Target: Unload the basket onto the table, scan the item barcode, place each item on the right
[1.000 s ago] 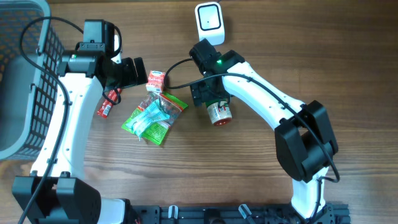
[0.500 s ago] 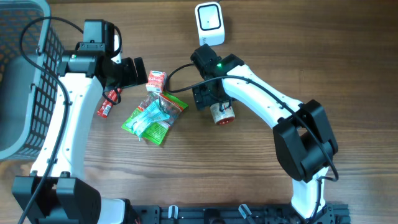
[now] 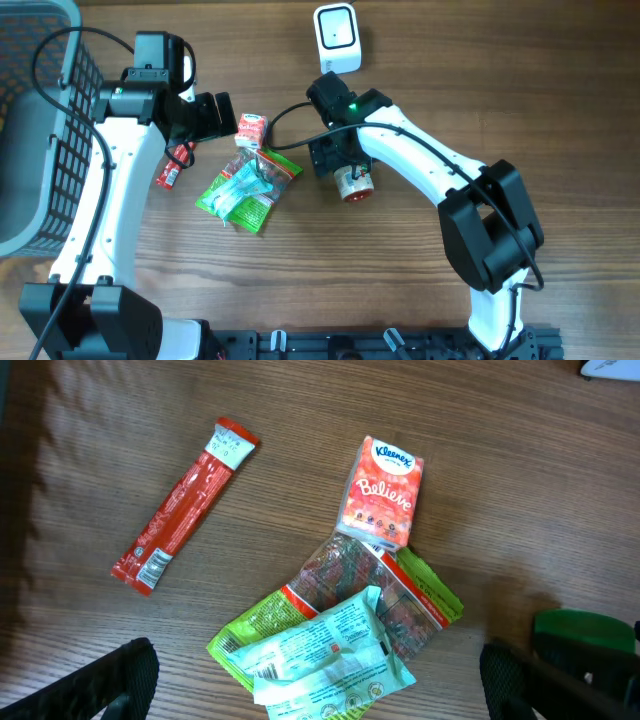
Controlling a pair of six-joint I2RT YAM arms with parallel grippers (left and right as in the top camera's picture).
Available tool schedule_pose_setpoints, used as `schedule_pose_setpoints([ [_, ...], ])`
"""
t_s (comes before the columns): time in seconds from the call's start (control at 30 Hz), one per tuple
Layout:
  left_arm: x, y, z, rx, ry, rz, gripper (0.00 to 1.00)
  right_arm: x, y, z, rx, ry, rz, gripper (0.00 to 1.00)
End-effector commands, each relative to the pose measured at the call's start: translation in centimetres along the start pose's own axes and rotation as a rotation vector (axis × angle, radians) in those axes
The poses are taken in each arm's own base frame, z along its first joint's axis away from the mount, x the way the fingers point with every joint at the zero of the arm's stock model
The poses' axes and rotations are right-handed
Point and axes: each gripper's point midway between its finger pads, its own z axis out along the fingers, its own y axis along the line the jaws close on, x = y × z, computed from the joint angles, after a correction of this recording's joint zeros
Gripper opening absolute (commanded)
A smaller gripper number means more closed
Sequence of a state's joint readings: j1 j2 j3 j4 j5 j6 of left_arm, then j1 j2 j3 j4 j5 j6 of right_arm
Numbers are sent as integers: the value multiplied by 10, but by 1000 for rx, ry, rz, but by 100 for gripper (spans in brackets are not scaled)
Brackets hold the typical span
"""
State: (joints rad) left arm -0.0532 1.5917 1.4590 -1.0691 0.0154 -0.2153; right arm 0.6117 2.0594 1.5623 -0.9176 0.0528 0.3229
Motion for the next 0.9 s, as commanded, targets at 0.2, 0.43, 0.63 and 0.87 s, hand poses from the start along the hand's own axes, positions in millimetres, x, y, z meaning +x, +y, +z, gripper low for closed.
schedule_pose_setpoints([
  [0.2, -1, 1, 0, -5, -3, -2, 100, 17, -5, 13, 14, 66, -7, 92],
  [0.43, -1, 1, 0, -5, -3, -2, 100, 25, -8, 14, 25, 98, -9, 75],
  [0.63, -1, 1, 0, -5, -3, -2, 100, 44, -14, 11, 56, 173, 55, 67],
  [0.87, -1, 1, 0, -5, -3, -2, 100, 58, -19, 7, 78, 232, 55, 78],
])
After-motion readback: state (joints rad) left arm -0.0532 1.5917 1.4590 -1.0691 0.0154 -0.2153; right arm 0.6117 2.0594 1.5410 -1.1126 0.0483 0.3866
